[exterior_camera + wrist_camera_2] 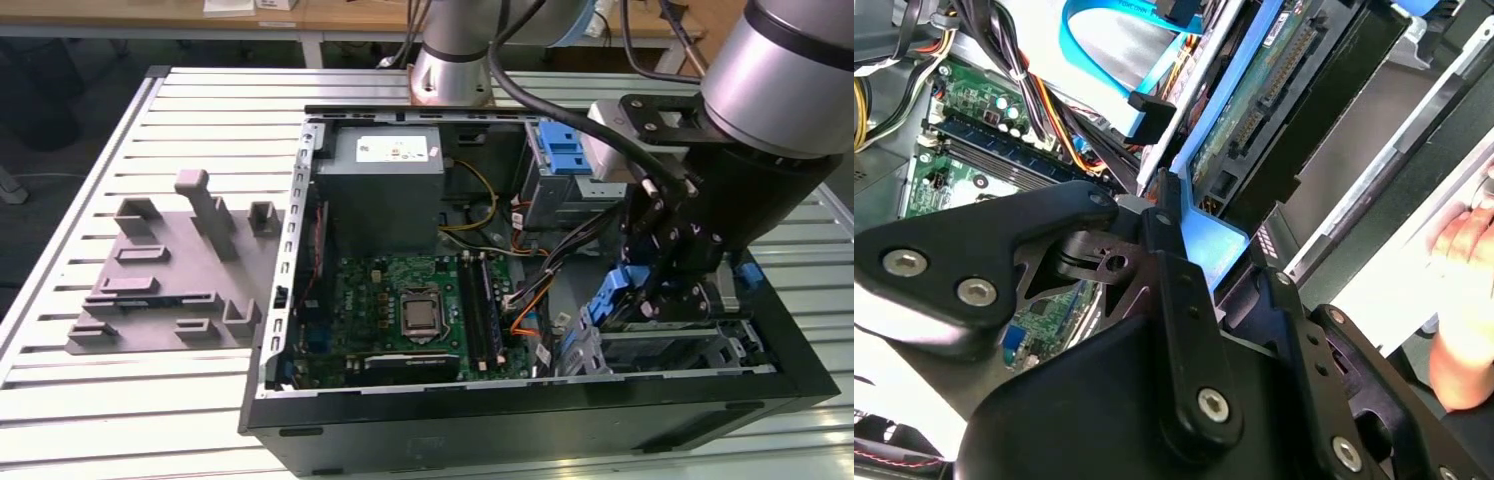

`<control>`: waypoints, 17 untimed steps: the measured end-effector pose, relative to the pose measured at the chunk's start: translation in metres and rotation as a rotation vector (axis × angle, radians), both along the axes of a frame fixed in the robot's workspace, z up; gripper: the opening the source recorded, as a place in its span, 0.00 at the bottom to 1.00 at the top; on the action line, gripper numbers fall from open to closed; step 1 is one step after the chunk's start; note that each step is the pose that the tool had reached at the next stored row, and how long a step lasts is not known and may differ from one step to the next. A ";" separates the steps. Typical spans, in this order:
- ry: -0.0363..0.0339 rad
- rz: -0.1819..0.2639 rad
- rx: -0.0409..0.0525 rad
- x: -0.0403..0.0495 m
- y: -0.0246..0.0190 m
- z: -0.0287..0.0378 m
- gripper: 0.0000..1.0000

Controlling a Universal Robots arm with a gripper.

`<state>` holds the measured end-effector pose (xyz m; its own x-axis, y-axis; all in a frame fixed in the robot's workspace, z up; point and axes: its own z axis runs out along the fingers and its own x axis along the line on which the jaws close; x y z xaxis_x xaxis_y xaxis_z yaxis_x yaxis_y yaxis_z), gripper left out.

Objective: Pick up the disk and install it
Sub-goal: 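Insert the disk into the insertion slot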

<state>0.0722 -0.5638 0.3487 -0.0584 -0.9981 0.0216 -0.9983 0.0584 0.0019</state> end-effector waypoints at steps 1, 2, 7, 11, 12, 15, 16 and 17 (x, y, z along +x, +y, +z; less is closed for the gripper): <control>0.0000 0.000 0.0000 0.0000 0.0000 0.0000 0.36; 0.0000 0.000 0.0000 0.0000 0.0000 -0.0001 0.36; 0.0000 0.000 0.0001 0.0000 0.0000 -0.0004 0.37; 0.0000 0.000 0.0001 0.0000 0.0000 -0.0006 0.44; 0.0000 0.000 0.0000 0.0000 0.0000 -0.0006 0.44; 0.0000 0.000 0.0000 0.0000 0.0000 -0.0008 0.36; 0.0000 0.000 0.0001 0.0000 0.0000 -0.0008 0.36; 0.0000 0.000 0.0000 0.0000 0.0000 -0.0009 0.29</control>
